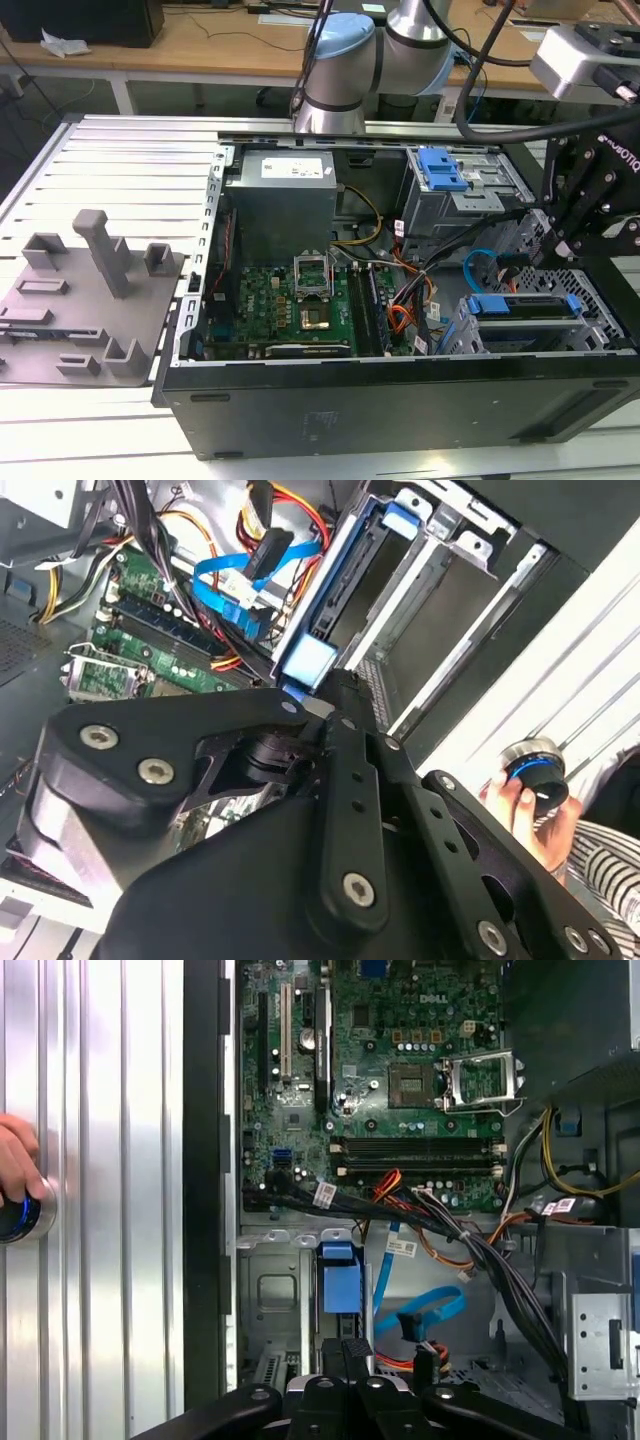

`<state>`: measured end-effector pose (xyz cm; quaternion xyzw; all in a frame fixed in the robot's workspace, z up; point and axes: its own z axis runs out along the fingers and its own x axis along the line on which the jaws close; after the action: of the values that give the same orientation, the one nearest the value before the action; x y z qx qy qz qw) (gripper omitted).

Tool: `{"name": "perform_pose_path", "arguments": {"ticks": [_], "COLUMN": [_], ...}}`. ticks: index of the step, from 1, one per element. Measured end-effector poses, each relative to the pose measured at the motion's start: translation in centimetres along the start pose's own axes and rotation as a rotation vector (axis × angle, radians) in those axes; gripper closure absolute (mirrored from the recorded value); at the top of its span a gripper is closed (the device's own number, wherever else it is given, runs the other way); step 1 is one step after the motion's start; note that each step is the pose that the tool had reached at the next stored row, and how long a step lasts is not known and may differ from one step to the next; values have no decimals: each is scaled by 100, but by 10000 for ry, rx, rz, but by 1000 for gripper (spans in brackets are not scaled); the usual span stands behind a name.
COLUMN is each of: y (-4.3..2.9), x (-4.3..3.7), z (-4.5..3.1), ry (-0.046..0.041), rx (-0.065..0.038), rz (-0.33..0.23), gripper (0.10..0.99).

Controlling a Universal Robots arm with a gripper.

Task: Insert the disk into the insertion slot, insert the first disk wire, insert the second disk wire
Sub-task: 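Insert the disk into the insertion slot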

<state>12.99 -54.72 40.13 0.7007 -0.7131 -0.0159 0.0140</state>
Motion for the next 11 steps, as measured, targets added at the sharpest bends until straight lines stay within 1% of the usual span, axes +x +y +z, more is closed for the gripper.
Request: {"name": "perform_pose_path", "arguments": {"ticks": [2,4,7,11], "y": [-42,-82,-124,-134], "x": [0,-1,-1,-1], "z": [54,85,174,186], "ry": [4,4,4,5], "rx": [-3,-7,-11,-11], "rz": [1,0,1,1], "gripper": [980,980,980,980]}}
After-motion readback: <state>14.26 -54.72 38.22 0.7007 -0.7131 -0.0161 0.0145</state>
